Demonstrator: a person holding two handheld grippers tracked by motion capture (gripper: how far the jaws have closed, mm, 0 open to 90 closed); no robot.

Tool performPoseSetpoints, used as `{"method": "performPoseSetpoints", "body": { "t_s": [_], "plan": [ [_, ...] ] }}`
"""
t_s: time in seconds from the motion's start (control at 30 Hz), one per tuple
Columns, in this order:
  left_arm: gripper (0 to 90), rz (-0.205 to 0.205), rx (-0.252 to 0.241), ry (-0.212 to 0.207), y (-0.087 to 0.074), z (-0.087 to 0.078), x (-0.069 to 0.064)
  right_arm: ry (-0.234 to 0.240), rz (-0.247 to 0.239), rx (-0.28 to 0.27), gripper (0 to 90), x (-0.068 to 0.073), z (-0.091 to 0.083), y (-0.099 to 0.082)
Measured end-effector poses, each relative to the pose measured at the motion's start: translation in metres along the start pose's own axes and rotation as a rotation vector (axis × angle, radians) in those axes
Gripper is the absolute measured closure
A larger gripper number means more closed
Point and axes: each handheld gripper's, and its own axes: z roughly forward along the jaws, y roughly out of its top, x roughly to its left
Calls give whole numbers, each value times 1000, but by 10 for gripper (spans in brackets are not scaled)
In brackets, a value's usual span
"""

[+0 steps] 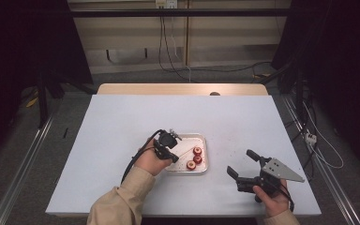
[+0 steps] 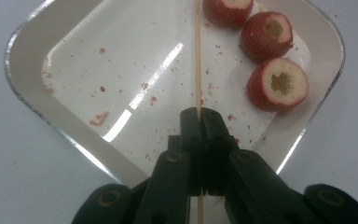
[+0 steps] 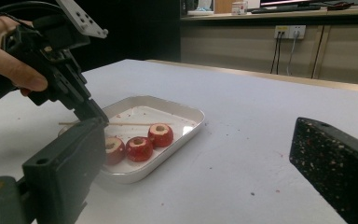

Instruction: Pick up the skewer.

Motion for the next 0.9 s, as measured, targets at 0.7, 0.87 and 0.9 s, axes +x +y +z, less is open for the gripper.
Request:
{"method": "performPoseSetpoints", "body": {
  "t_s": [0.7,0.87,0.9],
  "plan": [
    [893,-48,-327,-79,-32,-33,0,-12,7,148,37,13,38,13],
    [893,-54,-368,-89,-38,-35,0,13,5,190,88,22,57,16],
    [893,-59,-373,-98,-39,-36,0,17,2,194,117,24,60,16]
  ]
}}
